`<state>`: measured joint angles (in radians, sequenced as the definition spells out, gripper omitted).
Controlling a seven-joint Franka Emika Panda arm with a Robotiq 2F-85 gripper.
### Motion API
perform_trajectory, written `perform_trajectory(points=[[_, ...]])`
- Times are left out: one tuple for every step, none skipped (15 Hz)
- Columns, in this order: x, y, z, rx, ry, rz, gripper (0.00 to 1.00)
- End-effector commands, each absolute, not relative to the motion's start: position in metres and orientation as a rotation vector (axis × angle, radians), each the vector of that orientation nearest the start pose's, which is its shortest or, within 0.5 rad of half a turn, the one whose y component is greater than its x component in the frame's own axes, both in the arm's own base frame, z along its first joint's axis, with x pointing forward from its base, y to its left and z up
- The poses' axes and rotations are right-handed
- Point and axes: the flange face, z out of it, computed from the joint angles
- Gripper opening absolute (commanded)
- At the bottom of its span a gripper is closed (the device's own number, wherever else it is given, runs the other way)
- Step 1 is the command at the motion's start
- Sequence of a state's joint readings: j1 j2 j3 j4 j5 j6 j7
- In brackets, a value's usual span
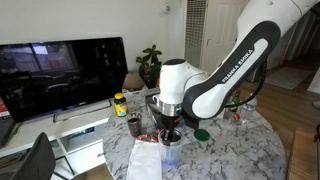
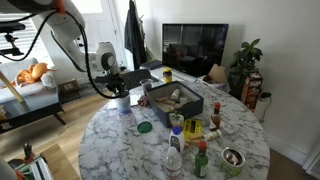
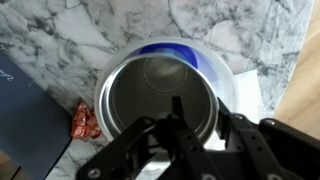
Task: Remove the silver cup from the plastic cup, pick up both the plastic cup and silver cup and put the in the box
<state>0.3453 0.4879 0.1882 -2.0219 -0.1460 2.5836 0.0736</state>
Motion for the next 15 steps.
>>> perform_trajectory(points=[[0.526, 0.312, 0.214, -3.003, -0.828, -0.092, 0.09], [0.526, 0.313, 0.215, -3.005, -0.827, -0.095, 0.06], [0.526, 0.313, 0.218, -3.006, -0.829, -0.103, 0.05], [0.526, 0.314, 0.221, -3.004, -0.830, -0.110, 0.03], [0.527, 0.316, 0.226, -3.004, -0.832, -0.122, 0.09], [0.527, 0.317, 0.229, -3.005, -0.834, -0.128, 0.16], [0.527, 0.318, 0.233, -3.006, -0.839, -0.139, 0.16], [0.526, 0.320, 0.237, -3.006, -0.842, -0.146, 0.11], [0.526, 0.322, 0.241, -3.008, -0.845, -0.153, 0.06], [0.526, 0.323, 0.245, -3.007, -0.851, -0.162, 0.02], [0.526, 0.324, 0.248, -3.009, -0.855, -0.164, 0.00], [0.526, 0.326, 0.251, -3.006, -0.860, -0.168, 0.01], [0.525, 0.326, 0.252, -3.007, -0.864, -0.155, 0.01], [0.525, 0.326, 0.252, -3.012, -0.865, -0.149, 0.01], [0.525, 0.327, 0.255, -3.012, -0.869, -0.145, 0.01]])
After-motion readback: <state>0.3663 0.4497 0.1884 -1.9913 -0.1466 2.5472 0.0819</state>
